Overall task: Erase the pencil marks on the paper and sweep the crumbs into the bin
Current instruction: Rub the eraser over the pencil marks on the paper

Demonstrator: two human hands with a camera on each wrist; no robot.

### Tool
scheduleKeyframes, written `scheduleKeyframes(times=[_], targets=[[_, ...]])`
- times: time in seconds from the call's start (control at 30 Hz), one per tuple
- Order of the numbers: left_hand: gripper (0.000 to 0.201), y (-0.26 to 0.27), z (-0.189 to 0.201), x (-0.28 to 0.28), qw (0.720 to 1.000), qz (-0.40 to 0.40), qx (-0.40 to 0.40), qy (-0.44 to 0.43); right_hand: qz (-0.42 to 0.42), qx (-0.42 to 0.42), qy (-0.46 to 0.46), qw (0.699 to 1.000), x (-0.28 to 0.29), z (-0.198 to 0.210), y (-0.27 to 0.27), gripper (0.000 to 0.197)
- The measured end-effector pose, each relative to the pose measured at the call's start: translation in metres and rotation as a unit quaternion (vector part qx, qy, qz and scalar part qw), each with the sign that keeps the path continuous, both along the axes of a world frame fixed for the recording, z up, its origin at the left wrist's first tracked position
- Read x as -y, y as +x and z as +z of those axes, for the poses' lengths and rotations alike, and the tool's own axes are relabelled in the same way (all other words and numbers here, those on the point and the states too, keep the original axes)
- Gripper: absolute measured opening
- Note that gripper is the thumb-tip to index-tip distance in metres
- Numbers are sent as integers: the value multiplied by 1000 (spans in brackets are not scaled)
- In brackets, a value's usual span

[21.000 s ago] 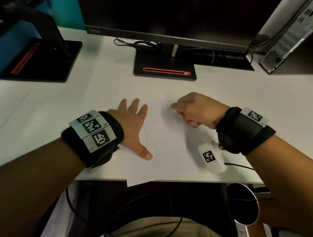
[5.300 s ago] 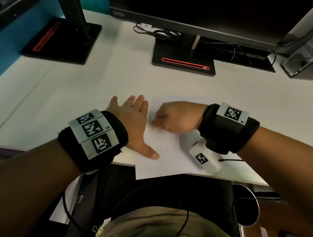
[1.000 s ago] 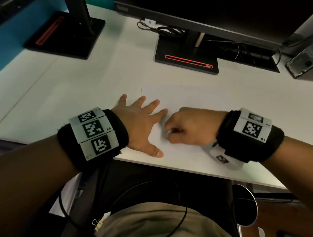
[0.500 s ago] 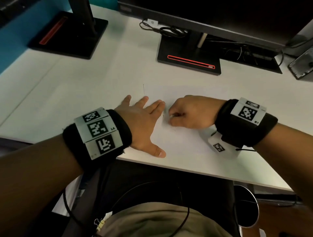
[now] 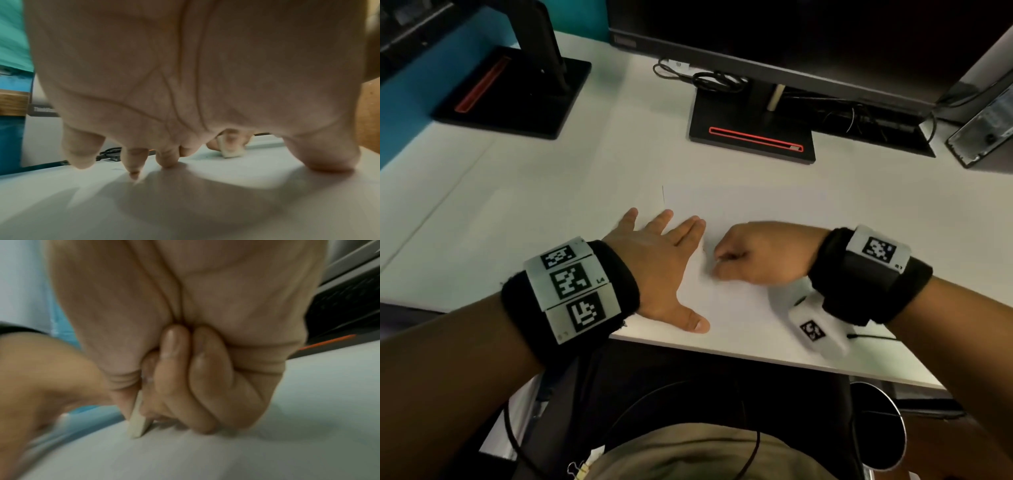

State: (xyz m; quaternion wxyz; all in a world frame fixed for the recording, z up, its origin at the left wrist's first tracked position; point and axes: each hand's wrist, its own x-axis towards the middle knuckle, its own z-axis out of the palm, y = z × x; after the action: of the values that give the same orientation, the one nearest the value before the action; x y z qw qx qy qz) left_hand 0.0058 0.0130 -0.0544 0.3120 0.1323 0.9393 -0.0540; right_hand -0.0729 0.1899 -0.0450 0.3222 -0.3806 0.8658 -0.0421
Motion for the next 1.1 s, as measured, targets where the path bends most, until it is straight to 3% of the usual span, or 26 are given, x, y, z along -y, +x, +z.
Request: scheduleKeyframes(times=[0.1, 0.23, 0.37, 0.53, 0.63, 0.77, 0.93, 1.0, 1.1], targets=[[134, 1, 0, 0, 1000, 0, 1, 3, -68, -44, -5, 997, -9, 6, -21, 46], [136, 1, -1, 0, 1000, -1, -5, 4, -33, -18, 16, 999, -12, -3, -3, 44], [136, 0, 1, -1, 1000, -2, -8, 3, -129, -31, -4, 991, -33, 6, -27, 48], [135, 1, 1, -2, 1000, -2, -9, -1, -88, -43, 8, 995, -42, -2, -4, 44], [135, 0, 2, -4, 1000, 1, -12, 5, -160, -55, 6, 986, -65, 1, -18, 47], [131, 2, 11, -8, 1000, -6, -22, 16, -329, -4, -96, 939, -101, -1, -32, 42], [81, -41, 25, -2, 982, 82, -101, 136, -475, 87, -224, 846, -135, 1, -16, 37], [79, -63, 22, 2, 982, 115, -115, 96, -501, 123, -253, 819, -142, 0, -9, 34], [84, -82, 17, 2, 987, 133, -91, 19, -507, 141, -279, 803, -149, -4, -1, 34]])
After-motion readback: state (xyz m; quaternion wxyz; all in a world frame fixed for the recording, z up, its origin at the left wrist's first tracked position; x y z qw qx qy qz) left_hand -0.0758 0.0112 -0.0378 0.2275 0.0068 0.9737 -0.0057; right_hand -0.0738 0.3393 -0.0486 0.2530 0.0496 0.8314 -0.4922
